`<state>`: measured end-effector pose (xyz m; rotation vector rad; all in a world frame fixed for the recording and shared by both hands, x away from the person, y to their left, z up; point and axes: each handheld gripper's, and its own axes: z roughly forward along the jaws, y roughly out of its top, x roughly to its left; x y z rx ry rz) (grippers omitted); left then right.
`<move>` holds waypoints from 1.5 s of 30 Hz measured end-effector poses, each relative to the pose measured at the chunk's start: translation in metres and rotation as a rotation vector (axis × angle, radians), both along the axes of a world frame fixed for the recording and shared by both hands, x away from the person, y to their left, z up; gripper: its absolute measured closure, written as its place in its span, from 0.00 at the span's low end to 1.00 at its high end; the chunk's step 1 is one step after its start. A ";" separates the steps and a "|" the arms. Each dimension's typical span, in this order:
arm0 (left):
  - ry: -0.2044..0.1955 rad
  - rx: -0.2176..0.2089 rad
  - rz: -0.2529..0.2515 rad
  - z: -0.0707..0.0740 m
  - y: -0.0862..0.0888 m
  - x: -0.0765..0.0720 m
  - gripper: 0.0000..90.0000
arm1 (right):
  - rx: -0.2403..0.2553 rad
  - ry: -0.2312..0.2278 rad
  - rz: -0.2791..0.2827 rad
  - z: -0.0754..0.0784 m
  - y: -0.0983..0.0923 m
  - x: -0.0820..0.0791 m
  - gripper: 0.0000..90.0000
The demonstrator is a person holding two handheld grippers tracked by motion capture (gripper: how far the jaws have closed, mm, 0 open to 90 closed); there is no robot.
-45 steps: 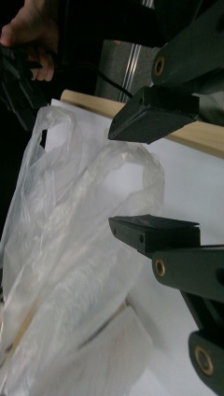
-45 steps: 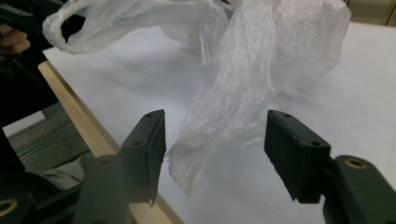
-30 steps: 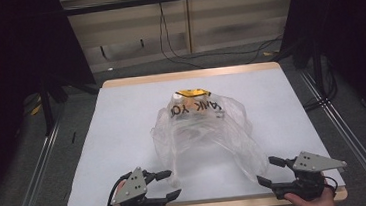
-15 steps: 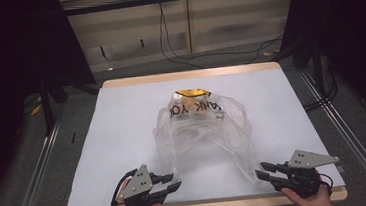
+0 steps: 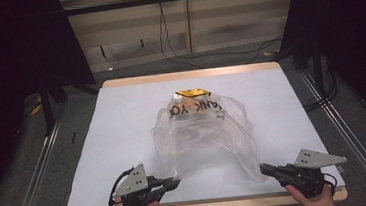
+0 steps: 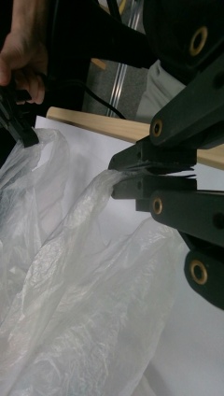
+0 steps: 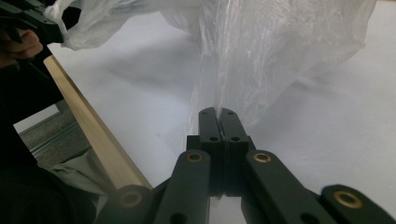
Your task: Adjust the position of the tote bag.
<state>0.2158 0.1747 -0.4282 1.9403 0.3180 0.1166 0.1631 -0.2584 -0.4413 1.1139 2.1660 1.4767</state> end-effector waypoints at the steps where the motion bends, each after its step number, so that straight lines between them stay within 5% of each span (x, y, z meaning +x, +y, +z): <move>1: 0.010 -0.015 0.000 0.001 0.000 0.000 0.97 | 0.012 -0.010 0.006 0.003 0.001 -0.001 1.00; 7: 0.016 -0.024 -0.007 0.004 0.001 0.000 0.98 | 0.021 -0.039 0.010 0.009 0.002 0.000 1.00; 20: 0.026 -0.115 -0.001 0.020 0.004 0.010 0.98 | 0.112 -0.092 -0.005 0.025 -0.005 0.002 1.00; 28: -0.023 -0.117 0.046 0.038 0.005 0.021 0.98 | 0.138 -0.155 0.008 0.048 -0.005 0.021 1.00; 31: -0.034 -0.163 0.056 0.050 0.009 0.026 0.98 | 0.142 -0.184 0.012 0.058 -0.006 0.027 1.00; 37: -0.087 -0.172 0.062 0.068 0.004 0.039 0.98 | 0.156 -0.234 0.027 0.076 -0.004 0.040 1.00; 45: -0.092 -0.212 0.071 0.080 0.003 0.053 0.98 | 0.190 -0.283 0.055 0.096 0.001 0.056 1.00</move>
